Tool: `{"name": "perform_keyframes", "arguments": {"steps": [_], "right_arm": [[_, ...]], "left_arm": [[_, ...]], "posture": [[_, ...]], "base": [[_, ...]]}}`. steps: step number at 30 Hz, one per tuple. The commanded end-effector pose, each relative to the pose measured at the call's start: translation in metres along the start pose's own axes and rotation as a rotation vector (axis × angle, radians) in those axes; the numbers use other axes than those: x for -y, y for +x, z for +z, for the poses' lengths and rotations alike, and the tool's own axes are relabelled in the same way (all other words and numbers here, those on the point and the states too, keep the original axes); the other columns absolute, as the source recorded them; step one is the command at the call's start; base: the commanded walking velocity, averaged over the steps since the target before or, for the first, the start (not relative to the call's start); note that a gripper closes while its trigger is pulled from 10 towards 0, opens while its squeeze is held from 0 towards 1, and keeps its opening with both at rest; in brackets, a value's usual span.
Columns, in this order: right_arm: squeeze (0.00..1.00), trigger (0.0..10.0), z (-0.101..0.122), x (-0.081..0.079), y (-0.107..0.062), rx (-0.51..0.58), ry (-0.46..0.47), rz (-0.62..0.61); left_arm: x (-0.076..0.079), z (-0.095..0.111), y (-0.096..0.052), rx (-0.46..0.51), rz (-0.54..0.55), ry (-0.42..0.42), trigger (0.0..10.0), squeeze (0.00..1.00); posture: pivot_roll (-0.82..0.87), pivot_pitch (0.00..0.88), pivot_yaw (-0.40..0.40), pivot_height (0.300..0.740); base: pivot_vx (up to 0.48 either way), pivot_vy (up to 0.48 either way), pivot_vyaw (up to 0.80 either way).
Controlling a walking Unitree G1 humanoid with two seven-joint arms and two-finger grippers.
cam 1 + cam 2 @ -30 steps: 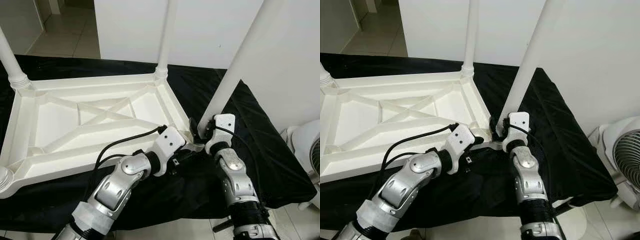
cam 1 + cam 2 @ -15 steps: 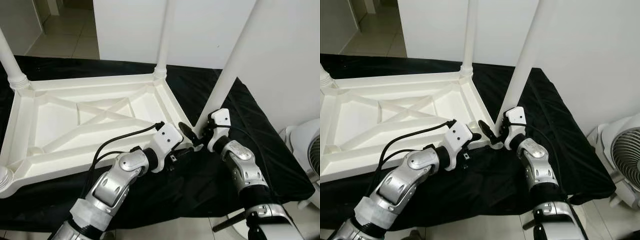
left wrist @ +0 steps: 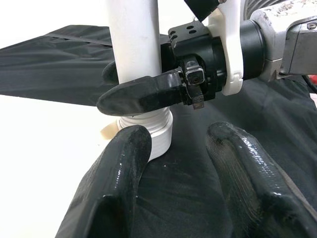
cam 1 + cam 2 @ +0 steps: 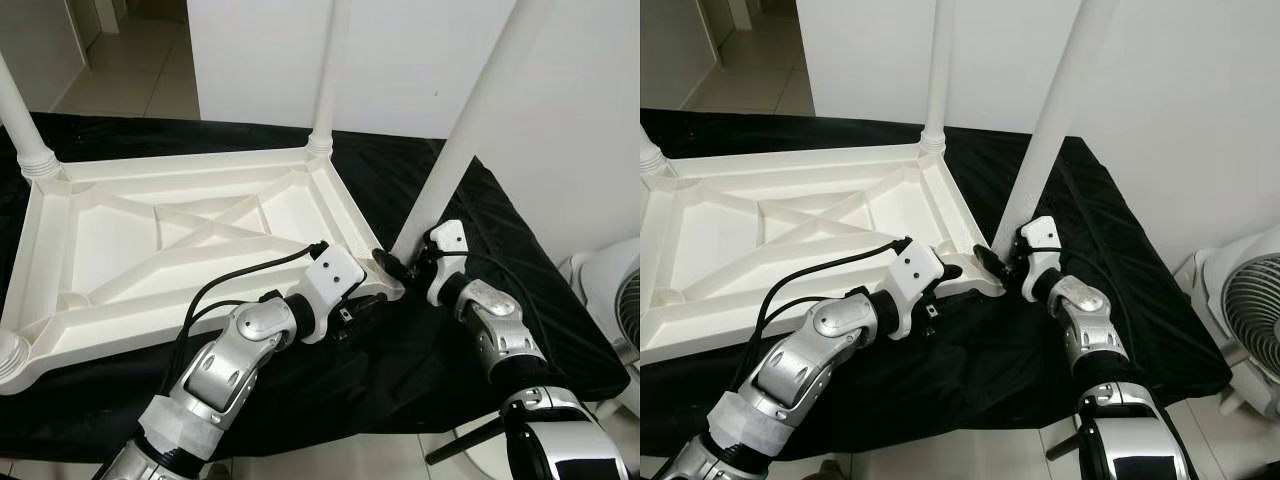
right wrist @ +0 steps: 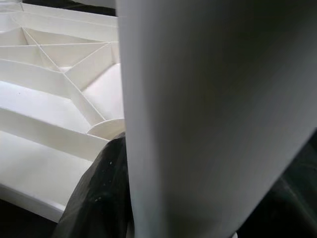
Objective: Building children table
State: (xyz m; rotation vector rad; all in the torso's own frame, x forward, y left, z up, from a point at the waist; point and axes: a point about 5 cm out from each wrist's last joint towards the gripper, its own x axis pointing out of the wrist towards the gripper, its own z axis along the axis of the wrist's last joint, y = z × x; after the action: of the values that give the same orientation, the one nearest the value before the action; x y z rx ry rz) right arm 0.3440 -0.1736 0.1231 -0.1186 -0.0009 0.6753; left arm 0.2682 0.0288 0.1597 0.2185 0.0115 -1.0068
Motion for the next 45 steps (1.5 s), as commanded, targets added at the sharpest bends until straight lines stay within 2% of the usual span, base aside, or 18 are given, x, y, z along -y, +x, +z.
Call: {"name": "perform_keyframes", "arguments": {"steps": [1, 3, 4, 5, 6, 9, 12, 17, 20, 26, 28, 29, 30, 38, 39, 40, 41, 45], "right_arm": [[0.00, 0.0, -0.016, -0.005, -0.005, -0.065, 0.005, 0.031], [0.00, 0.0, -0.016, -0.004, -0.005, -0.065, 0.008, 0.030], [0.00, 4.5, -0.016, -0.003, -0.005, -0.057, 0.021, 0.010], [0.00, 4.5, -0.015, -0.003, -0.005, -0.052, 0.030, -0.004], [0.00, 10.0, -0.014, -0.002, -0.005, -0.041, 0.040, -0.021], [0.00, 10.0, -0.015, 0.001, -0.004, -0.059, 0.033, -0.086], [0.00, 10.0, -0.020, 0.003, -0.002, -0.109, 0.010, -0.220], [0.00, 10.0, -0.022, -0.001, 0.000, -0.102, 0.058, -0.325], [0.00, 10.0, -0.022, -0.014, -0.002, -0.060, 0.122, -0.528], [0.00, 10.0, -0.018, -0.030, -0.004, -0.039, 0.156, -0.641], [0.00, 10.0, -0.015, -0.043, -0.003, -0.036, 0.200, -0.725], [0.00, 10.0, -0.015, -0.043, -0.003, -0.036, 0.200, -0.725], [0.00, 10.0, -0.014, -0.052, -0.001, -0.043, 0.221, -0.754], [0.00, 10.0, -0.012, -0.057, -0.005, -0.063, 0.238, -0.735], [0.36, 10.0, -0.011, -0.058, -0.005, -0.058, 0.241, -0.734], [0.36, 10.0, -0.011, -0.058, -0.005, -0.058, 0.241, -0.734], [1.00, 10.0, -0.009, -0.059, -0.005, -0.051, 0.253, -0.728], [1.00, 10.0, -0.003, -0.060, -0.004, -0.031, 0.269, -0.717]], "left_arm": [[0.004, -0.001, 0.003, -0.008, -0.043, -0.001, 10.0, 0.00], [0.004, -0.001, 0.003, -0.008, -0.043, -0.001, 10.0, 0.00], [0.005, -0.001, 0.004, -0.007, -0.044, -0.002, 10.0, 0.00], [0.005, -0.001, 0.004, -0.006, -0.045, -0.003, 10.0, 0.00], [0.005, 0.000, 0.005, -0.005, -0.046, -0.004, 10.0, 0.00], [0.006, -0.001, 0.005, -0.002, -0.044, -0.008, 10.0, 0.00], [0.006, -0.003, 0.006, -0.001, -0.025, 0.000, 10.0, 0.00], [0.008, -0.005, 0.006, -0.004, -0.020, -0.015, 10.0, 0.00], [0.011, -0.007, 0.006, -0.004, -0.026, -0.022, 10.0, 0.00], [0.012, -0.007, 0.006, -0.004, -0.028, -0.025, 10.0, 0.00], [0.013, -0.007, 0.007, 0.001, -0.034, -0.030, 10.0, 0.00], [0.013, -0.007, 0.007, 0.001, -0.034, -0.030, 10.0, 0.00], [0.015, -0.008, 0.007, 0.002, -0.039, -0.033, 10.0, 0.00], [0.016, -0.009, 0.006, 0.005, -0.045, -0.033, 10.0, 0.00], [0.016, -0.009, 0.005, 0.005, -0.046, -0.034, 10.0, 0.00], [0.016, -0.009, 0.005, 0.005, -0.046, -0.034, 10.0, 0.00], [0.016, -0.009, 0.005, 0.005, -0.046, -0.033, 10.0, 0.00], [0.017, -0.009, 0.005, 0.004, -0.049, -0.034, 10.0, 0.00]], "posture": [[0.13, 0.000, -0.079, 0.740], [0.13, 0.000, -0.079, 0.740], [0.13, 0.000, -0.081, 0.740], [0.13, 0.000, -0.081, 0.740], [0.12, 0.000, -0.084, 0.740], [0.12, 0.000, -0.091, 0.740], [0.12, 0.000, -0.100, 0.740], [0.12, 0.000, -0.104, 0.740], [0.12, 0.000, -0.111, 0.740], [0.12, 0.000, -0.114, 0.740], [0.12, 0.000, -0.119, 0.740], [0.12, 0.000, -0.119, 0.740], [0.12, 0.000, -0.123, 0.740], [0.12, 0.000, -0.124, 0.740], [0.12, 0.000, -0.123, 0.740], [0.12, 0.000, -0.123, 0.740], [0.12, 0.000, -0.123, 0.740], [0.12, 0.000, -0.120, 0.740]], "base": [[0.000, 0.000, 0.00], [0.000, 0.000, 0.00], [0.000, 0.000, 0.00], [0.000, 0.000, 0.00], [0.000, 0.000, 0.00], [0.000, 0.000, 0.00], [0.000, 0.000, 0.00], [0.000, 0.000, 0.00], [0.000, 0.000, 0.00], [0.000, 0.000, 0.00], [0.000, 0.000, 0.00], [0.000, 0.000, 0.00], [0.000, 0.000, 0.00], [0.000, 0.000, 0.00], [0.000, 0.000, 0.00], [0.000, 0.000, 0.00], [0.000, 0.000, 0.00], [0.000, 0.000, 0.00]]}}
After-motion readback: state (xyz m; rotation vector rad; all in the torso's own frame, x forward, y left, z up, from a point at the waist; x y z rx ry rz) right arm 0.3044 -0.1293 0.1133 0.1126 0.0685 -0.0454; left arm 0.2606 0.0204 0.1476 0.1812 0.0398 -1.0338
